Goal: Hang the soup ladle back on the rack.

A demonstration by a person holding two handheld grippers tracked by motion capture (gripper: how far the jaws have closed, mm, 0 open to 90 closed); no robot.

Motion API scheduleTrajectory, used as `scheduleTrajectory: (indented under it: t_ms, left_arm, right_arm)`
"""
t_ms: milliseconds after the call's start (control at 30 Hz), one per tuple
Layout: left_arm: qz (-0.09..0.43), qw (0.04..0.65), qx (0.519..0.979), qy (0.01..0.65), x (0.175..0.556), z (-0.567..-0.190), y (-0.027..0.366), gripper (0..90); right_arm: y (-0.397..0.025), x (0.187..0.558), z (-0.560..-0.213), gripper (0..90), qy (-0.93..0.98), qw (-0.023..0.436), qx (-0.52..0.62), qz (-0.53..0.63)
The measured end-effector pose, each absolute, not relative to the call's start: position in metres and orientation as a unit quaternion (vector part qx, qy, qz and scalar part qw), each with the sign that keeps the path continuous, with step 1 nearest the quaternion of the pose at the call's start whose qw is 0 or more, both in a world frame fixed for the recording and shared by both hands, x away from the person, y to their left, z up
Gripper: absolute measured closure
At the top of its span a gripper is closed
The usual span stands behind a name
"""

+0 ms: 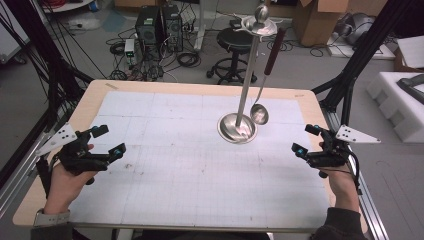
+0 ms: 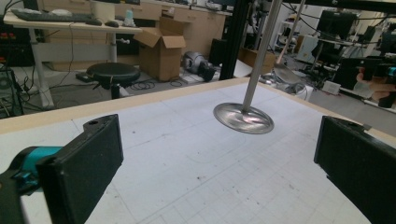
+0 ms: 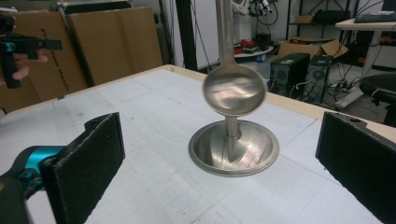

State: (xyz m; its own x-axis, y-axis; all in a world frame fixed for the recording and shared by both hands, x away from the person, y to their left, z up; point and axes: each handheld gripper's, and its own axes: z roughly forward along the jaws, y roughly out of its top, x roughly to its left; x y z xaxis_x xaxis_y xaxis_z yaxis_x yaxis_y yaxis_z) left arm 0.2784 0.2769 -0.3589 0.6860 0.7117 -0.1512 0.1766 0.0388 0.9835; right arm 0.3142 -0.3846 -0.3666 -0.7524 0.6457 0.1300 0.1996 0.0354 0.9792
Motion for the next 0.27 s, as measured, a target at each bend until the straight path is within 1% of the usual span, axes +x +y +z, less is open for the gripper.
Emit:
scheduleTrajectory:
  t_ms: [267]
  left_arm:
    - [0.210, 0.637, 0.663, 0.331, 0.2784, -0.3572, 0.2761, 1.8]
  right_arm:
    - [-0.3796, 0.3128, -0.3665, 0.0, 0.700, 0.179, 0.299, 0.623]
